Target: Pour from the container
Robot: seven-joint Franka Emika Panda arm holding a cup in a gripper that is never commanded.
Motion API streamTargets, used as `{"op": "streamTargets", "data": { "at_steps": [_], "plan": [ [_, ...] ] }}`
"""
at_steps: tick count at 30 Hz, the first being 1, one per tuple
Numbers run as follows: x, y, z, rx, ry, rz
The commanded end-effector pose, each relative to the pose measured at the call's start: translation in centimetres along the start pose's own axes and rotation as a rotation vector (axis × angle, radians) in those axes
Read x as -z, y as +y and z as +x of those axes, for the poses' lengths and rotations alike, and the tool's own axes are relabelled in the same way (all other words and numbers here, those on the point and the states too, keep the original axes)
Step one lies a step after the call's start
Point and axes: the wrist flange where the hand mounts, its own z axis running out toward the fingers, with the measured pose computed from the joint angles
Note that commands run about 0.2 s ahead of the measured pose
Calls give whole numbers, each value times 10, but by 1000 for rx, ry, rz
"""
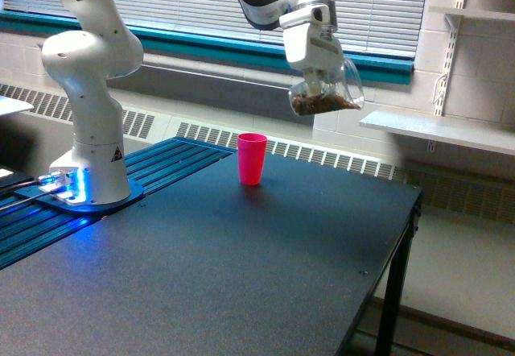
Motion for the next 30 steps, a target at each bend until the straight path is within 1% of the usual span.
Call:
{"op": "streamTargets", "data": {
  "at_steps": [1,6,13,15,18,20,30],
  "plan": [
    [8,0,-31,-37,6,-13],
    [15,1,-57,-30,7,-23],
    [29,7,-86,-26,24,-45],
    [33,8,-98,-25,22,-49],
    [36,9,-115,-24,14,-54],
    [37,12,-124,-19,22,-66],
    [47,16,-170,-20,20,-66]
  ]
}}
